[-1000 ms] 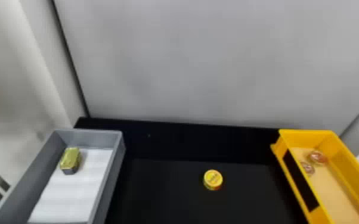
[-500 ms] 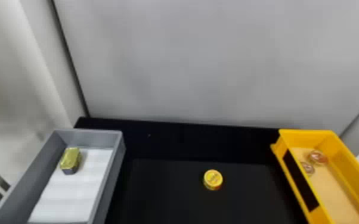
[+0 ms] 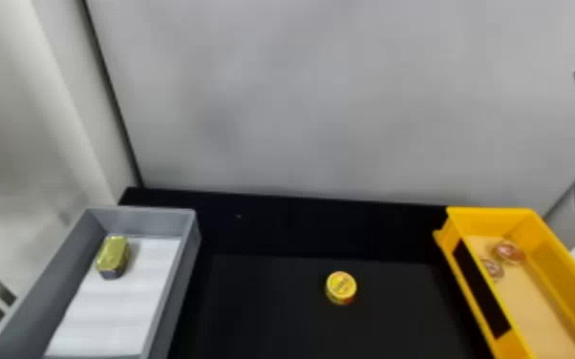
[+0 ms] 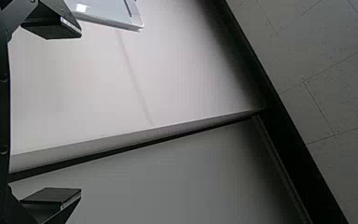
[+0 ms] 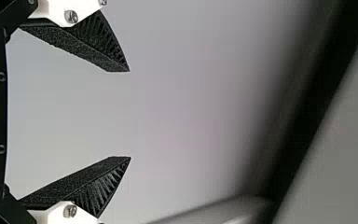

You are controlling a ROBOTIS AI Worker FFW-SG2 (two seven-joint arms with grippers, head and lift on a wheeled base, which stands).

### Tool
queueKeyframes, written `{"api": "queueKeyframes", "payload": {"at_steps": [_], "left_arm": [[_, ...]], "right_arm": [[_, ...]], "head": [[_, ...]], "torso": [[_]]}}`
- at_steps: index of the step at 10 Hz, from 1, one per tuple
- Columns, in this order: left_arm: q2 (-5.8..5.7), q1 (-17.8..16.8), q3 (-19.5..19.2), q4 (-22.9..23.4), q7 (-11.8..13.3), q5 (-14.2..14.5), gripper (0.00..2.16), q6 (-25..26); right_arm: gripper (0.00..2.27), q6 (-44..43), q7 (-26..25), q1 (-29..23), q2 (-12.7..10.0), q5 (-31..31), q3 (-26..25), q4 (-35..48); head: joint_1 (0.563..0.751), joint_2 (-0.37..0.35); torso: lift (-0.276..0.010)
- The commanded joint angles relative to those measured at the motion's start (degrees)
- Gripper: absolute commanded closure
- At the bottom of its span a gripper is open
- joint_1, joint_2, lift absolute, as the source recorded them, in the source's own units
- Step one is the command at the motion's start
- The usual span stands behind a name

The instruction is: Pick up the round yellow can and place it in the yellow rectangular box

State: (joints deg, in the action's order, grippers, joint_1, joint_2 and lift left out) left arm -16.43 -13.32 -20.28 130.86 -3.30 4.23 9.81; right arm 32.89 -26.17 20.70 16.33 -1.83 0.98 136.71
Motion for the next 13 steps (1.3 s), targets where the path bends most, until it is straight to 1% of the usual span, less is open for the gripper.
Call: {"api": "queueKeyframes", "payload": {"at_steps": [1, 2, 3, 4, 5, 6, 7, 8, 9, 10, 11, 12, 13], "left_arm": [[-0.19, -0.13, -0.2, 0.8, -0.04, 0.61, 0.09, 2.5], [-0.19, -1.01, 0.85, 0.71, -0.04, 0.69, 0.09, 3.55], [-0.19, -1.1, 1.03, 0.71, -0.04, 0.69, 0.08, 4.34], [-0.1, -1.1, 1.03, 0.8, -0.04, 0.96, 0.08, 4.78], [-0.01, -1.18, 1.11, 0.8, -0.04, 0.96, 0.07, 5.05], [0.17, -1.18, 1.11, 0.8, -0.04, 0.96, 0.05, 5.4], [0.17, -1.27, 1.29, 0.8, -0.04, 0.96, 0.05, 5.66], [0.17, -1.27, 1.29, 0.8, -0.13, 1.04, 0.05, 5.66], [0.17, -1.36, 1.29, 0.8, -0.22, 1.13, 0.05, 5.58], [0.17, -1.36, 1.2, 0.8, -0.22, 1.31, 0.05, 5.4], [0.17, -1.45, 1.38, 0.8, -0.75, 1.48, 0.05, 5.31], [0.17, -1.45, 1.38, 0.8, -0.84, 1.66, 0.05, 5.22], [0.17, -1.62, 1.38, 0.8, -0.84, 1.75, 0.05, 5.22]], "right_arm": [[0.12, 24.53, -1.87, 1.53, -5.34, -15.48, -5.99, 0.05], [0.12, 31.21, -1.69, 0.48, -5.52, -22.34, -10.65, -0.48], [0.12, 34.03, -1.69, -0.58, -4.91, -29.63, -13.29, -3.2], [0.12, 34.11, -1.69, -2.6, -3.32, -36.66, -14.26, -7.42], [0.12, 33.76, -0.9, -4.71, -1.3, -42.55, -14.08, -12.78], [0.12, 33.5, 3.58, -6.11, 0.19, -43.34, -13.11, -17.53], [0.12, 32.62, 8.77, -7.26, 1.07, -43.17, -11.79, -22.28], [0.12, 32.09, 10.52, -8.4, 1.07, -42.99, -10.48, -26.14], [0.12, 30.42, 12.9, -9.54, 0.9, -41.15, -8.63, -29.13], [0.12, 29.8, 16.06, -9.89, 0.81, -39.04, -6.7, -33.0], [0.12, 28.57, 21.33, -9.72, 0.72, -34.82, -4.41, -37.66], [0.12, 27.17, 24.5, -9.19, 0.54, -31.57, -2.39, -41.44], [0.12, 26.46, 28.01, -8.4, 0.28, -26.91, -0.46, -44.69]], "head": [[0.747, -0.08], [0.747, -0.08], [0.747, -0.08], [0.747, -0.08], [0.747, -0.08], [0.747, -0.08], [0.747, -0.08], [0.747, -0.08], [0.747, -0.08], [0.747, -0.08], [0.747, -0.08], [0.747, -0.08], [0.747, -0.08]], "torso": [[-0.009], [-0.009], [-0.009], [-0.009], [-0.009], [-0.009], [-0.009], [-0.009], [-0.009], [-0.009], [-0.009], [-0.009], [-0.009]]}}
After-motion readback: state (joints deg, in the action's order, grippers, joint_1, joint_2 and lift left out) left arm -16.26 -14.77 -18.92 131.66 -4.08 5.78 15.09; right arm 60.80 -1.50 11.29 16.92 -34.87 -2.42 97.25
